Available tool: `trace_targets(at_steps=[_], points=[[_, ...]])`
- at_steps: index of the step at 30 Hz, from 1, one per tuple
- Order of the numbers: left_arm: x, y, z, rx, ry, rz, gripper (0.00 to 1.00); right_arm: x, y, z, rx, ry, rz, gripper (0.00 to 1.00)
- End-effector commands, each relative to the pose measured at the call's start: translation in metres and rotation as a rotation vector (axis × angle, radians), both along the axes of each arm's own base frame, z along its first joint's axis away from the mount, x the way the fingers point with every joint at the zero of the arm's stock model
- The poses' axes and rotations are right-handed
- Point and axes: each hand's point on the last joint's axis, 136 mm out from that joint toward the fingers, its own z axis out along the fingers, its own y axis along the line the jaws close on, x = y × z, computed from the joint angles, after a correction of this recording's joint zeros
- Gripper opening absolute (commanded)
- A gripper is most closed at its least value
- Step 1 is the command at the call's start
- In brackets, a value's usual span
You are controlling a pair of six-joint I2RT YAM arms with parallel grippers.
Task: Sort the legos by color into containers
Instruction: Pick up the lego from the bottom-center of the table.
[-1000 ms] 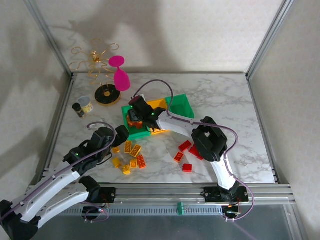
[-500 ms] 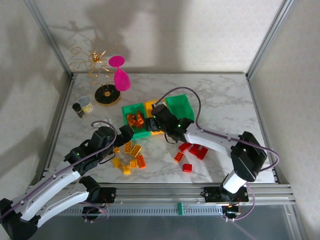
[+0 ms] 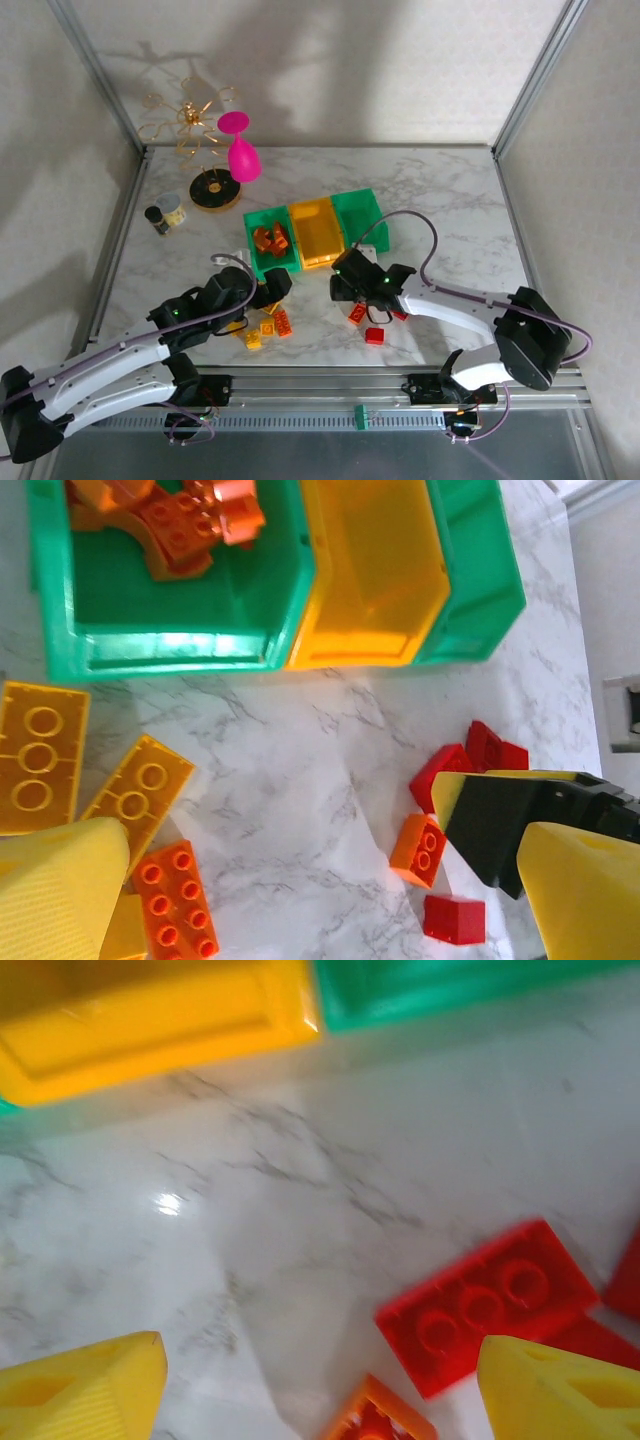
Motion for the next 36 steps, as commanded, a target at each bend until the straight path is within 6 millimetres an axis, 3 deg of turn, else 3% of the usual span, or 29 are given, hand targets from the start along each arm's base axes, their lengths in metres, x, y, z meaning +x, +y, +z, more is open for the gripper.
trace_targets(at_steps=[1,8,15,22,28,36], points=[[0.005,-0.01,0.009,0.001,-0.048,-0.003,1.0,-0.014,-0.022,-0.012,-0.032,0.032,-0.096,0.83],[0.003,-0.028,0.0,0.023,-0.051,-0.046,1.0,-0.029,-0.018,-0.034,-0.021,0.067,-0.11,0.85],[0.001,-0.028,-0.003,0.054,-0.048,-0.047,1.0,-0.038,-0.009,-0.046,-0.056,0.081,-0.114,0.86],[0.001,-0.018,-0.001,0.073,-0.048,-0.011,1.0,-0.033,0.012,-0.042,-0.06,0.042,-0.072,0.78],[0.0,-0.005,0.003,0.071,-0.054,0.038,1.0,-0.028,0.029,-0.04,-0.046,0.03,-0.033,0.65],[-0.002,0.0,0.004,0.055,-0.055,0.049,1.0,-0.033,0.025,-0.053,-0.083,0.046,-0.015,0.54]])
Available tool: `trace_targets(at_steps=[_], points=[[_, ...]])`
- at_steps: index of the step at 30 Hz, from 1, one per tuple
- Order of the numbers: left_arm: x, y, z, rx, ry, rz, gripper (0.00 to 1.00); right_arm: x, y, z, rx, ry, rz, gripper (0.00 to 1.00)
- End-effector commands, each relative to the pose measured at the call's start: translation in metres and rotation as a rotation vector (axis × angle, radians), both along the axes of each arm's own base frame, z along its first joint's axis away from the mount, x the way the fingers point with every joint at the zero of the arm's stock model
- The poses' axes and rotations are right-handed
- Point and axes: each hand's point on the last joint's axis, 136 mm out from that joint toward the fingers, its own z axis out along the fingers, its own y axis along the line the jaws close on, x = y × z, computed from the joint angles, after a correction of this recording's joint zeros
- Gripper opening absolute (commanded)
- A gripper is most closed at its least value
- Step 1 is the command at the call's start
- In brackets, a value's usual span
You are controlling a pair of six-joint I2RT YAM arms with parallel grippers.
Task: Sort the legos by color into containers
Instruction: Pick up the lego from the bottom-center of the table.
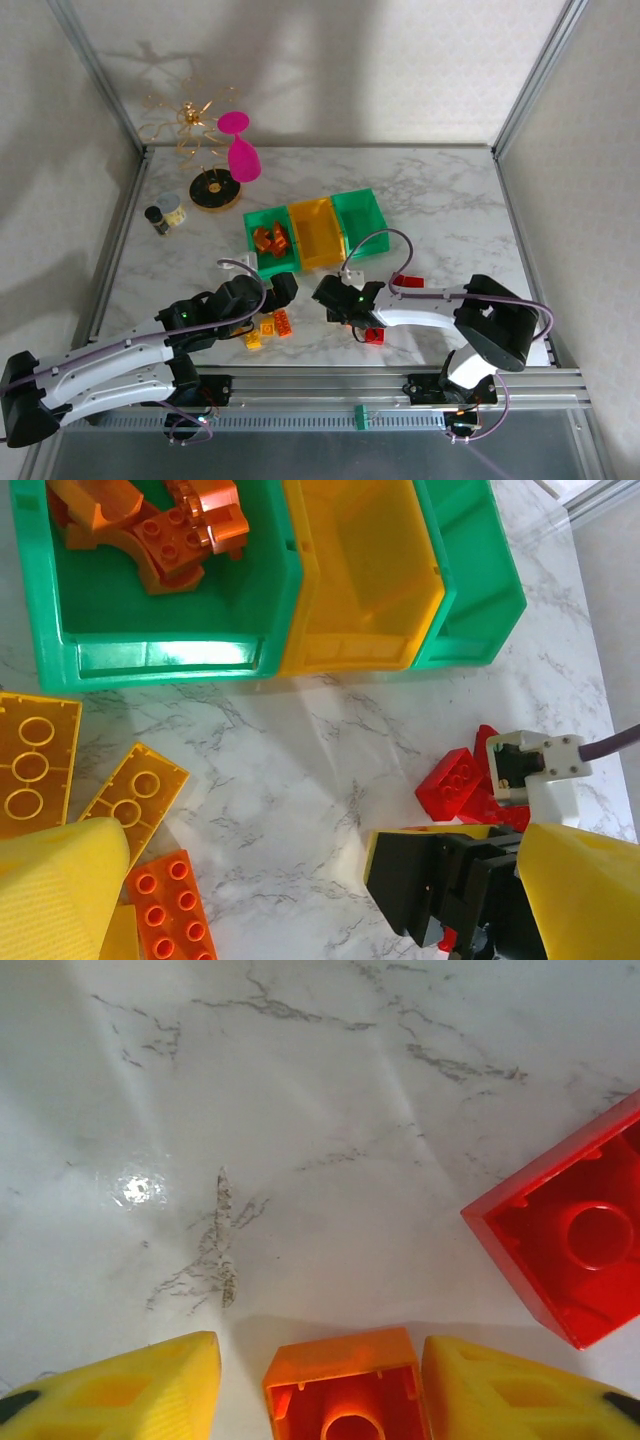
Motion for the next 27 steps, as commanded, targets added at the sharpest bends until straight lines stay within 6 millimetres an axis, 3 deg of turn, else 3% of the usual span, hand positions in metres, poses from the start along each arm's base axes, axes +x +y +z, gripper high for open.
trace_targets(at_steps=[1,8,16,21,27], points=[[0.001,0.005,0.002,0.007,-0.003,0.032,1.0,-0.001,0.0,-0.002,-0.021,-0.016,0.008,0.52],[0.003,0.002,-0.001,0.013,0.003,0.032,1.0,0.0,0.0,-0.001,-0.027,-0.026,0.019,0.38],[0.002,0.009,0.004,0.003,-0.007,0.055,1.0,0.011,0.011,0.028,0.016,-0.097,0.047,0.35],[0.002,0.027,0.015,0.027,-0.026,0.116,1.0,0.03,0.04,0.066,0.067,-0.196,0.113,0.35],[0.001,0.05,0.022,0.059,-0.046,0.189,1.0,0.061,0.091,0.103,0.109,-0.302,0.198,0.35]])
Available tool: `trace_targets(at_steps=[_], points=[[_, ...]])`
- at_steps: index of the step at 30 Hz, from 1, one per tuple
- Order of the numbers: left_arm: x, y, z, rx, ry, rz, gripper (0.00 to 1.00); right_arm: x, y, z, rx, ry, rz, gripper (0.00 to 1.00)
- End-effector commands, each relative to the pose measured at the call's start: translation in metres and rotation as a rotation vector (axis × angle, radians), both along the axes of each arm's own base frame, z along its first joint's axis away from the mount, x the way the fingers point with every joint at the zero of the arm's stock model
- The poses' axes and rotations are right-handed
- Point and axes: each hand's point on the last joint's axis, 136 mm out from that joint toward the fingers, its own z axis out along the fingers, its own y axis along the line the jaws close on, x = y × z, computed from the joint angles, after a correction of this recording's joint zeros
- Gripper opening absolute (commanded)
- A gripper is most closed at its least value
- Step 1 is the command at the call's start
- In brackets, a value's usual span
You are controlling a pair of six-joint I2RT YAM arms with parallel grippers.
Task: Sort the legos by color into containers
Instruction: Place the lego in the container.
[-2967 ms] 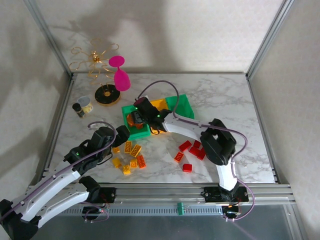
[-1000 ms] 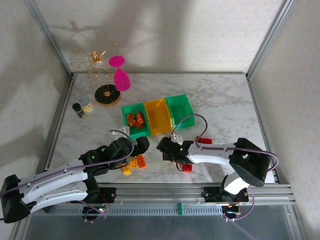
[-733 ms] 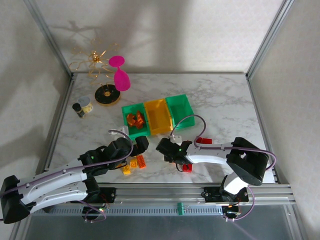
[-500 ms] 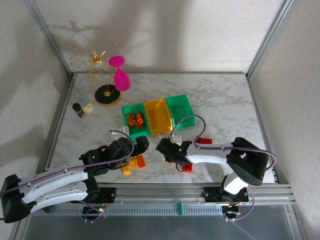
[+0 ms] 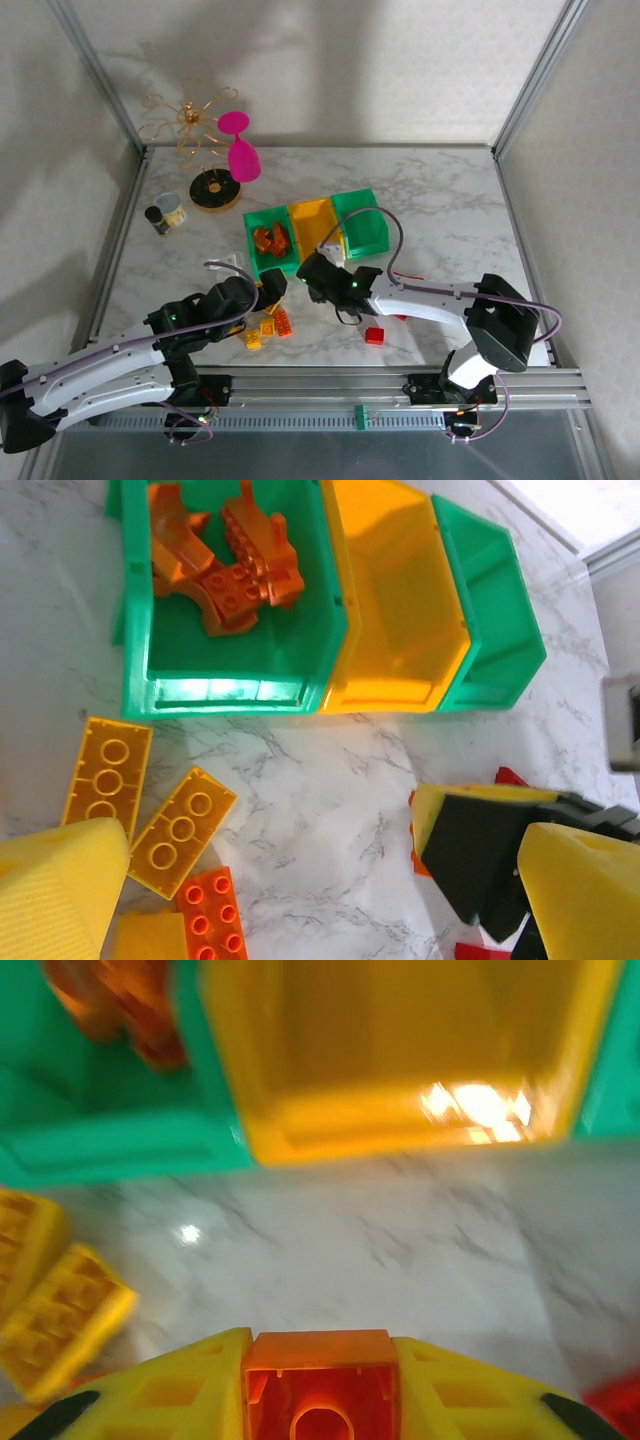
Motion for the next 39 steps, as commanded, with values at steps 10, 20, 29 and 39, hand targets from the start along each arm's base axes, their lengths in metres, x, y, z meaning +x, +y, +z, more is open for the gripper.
trace_targets(at_steps=[10,20,29,39], points=[[0.0,0.049,0.027,0.068,-0.045,0.176,1.0,0.079,0.093,0.042,0.041,-0.202,0.136,0.36],[0.002,0.06,0.031,0.061,-0.069,0.22,1.0,0.137,0.132,0.024,0.069,-0.169,0.174,0.42],[0.004,0.055,0.033,0.053,-0.078,0.197,1.0,0.136,0.132,0.054,0.102,-0.209,0.195,0.55],[0.006,0.044,0.029,0.062,-0.066,0.154,1.0,0.076,0.084,0.051,0.124,-0.134,0.219,0.63]])
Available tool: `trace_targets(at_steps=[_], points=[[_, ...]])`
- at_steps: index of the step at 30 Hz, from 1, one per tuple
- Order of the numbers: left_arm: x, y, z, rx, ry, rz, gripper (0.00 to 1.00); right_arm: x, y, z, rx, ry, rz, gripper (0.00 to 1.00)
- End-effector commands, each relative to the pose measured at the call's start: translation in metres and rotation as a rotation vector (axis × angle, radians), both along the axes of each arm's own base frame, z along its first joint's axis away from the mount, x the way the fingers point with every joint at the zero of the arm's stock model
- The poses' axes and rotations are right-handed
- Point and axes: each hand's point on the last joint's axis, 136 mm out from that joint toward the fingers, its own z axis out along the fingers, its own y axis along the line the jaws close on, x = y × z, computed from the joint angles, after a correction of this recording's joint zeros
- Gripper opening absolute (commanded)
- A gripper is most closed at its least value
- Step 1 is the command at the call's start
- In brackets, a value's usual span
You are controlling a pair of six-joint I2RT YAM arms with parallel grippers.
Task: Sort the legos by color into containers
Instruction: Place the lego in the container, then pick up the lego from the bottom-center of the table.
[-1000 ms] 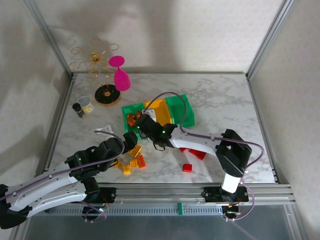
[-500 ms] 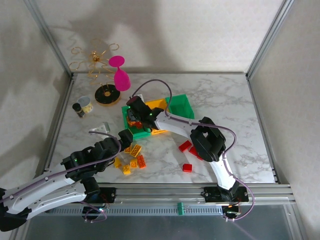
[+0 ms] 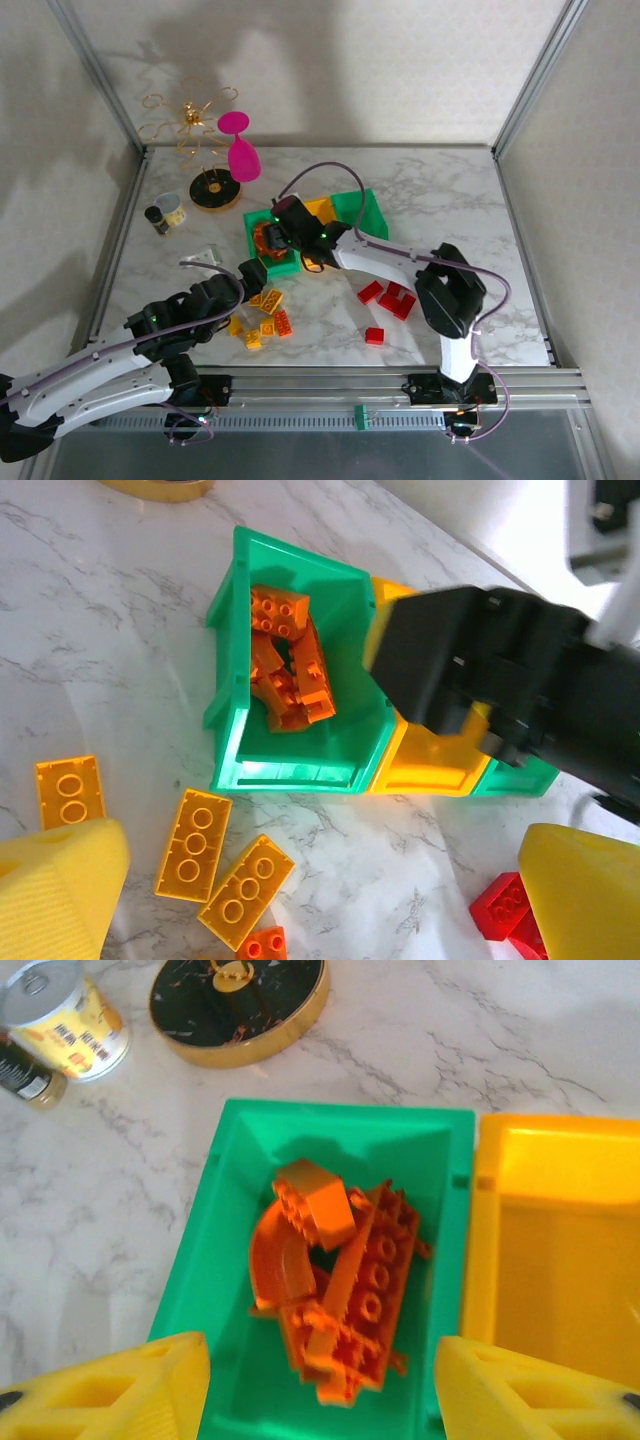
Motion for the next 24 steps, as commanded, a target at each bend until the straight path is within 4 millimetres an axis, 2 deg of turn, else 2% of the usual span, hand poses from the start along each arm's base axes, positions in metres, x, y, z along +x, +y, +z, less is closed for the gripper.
trace_targets(at_steps=[1,7,11,17,24], points=[[0.0,0.0,0.001,-0.005,0.008,0.003,1.0,-0.028,-0.01,-0.002,0.012,0.032,0.024,0.63],[-0.002,-0.01,-0.008,-0.032,0.049,-0.036,1.0,-0.077,-0.037,-0.027,-0.032,0.081,0.039,0.68],[-0.004,-0.016,-0.02,-0.047,0.086,-0.051,1.0,-0.112,-0.042,-0.05,-0.048,0.145,0.071,0.69],[-0.012,-0.008,-0.041,-0.073,0.148,-0.005,1.0,-0.154,-0.035,-0.078,-0.079,0.19,0.137,0.74],[-0.021,0.008,-0.047,-0.099,0.172,0.042,1.0,-0.189,-0.023,-0.106,-0.151,0.218,0.193,0.77]])
